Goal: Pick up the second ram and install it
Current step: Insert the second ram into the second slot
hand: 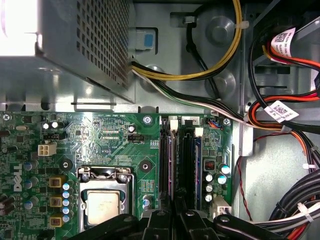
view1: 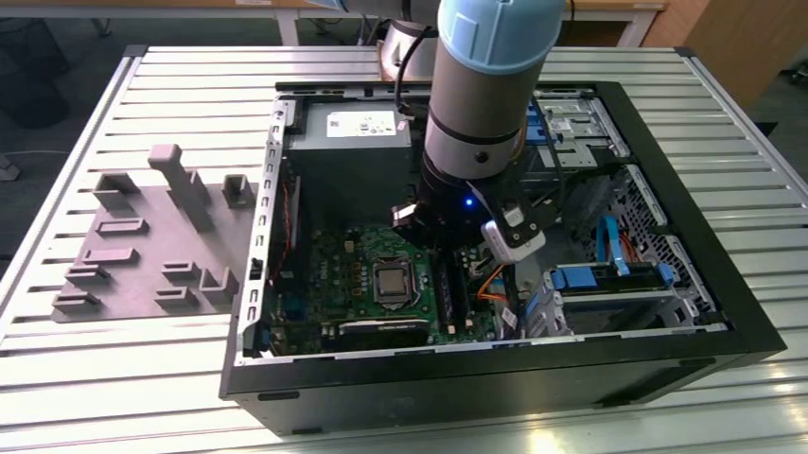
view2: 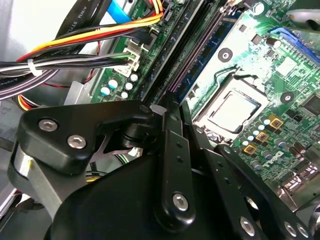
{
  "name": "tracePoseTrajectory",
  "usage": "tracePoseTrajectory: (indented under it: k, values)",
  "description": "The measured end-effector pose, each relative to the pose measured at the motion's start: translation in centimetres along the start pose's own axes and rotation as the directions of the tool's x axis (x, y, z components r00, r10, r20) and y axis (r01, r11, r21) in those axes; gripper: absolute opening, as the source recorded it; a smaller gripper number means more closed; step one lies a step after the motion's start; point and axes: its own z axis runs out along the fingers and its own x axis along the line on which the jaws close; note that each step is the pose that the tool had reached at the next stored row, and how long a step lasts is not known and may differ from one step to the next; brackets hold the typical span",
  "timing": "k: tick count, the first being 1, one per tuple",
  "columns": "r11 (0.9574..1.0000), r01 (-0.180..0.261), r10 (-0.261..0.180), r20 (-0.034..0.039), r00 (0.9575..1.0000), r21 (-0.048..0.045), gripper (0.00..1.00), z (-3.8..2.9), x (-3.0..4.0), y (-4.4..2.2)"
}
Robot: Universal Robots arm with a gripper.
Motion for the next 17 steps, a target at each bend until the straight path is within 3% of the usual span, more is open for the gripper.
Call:
tracePoseTrajectory:
  k: [17]
  values:
    - [1.0000, 0.000, 0.000, 0.0000, 1.0000, 0.0001, 0.14, -0.12, -0.10, -0.19]
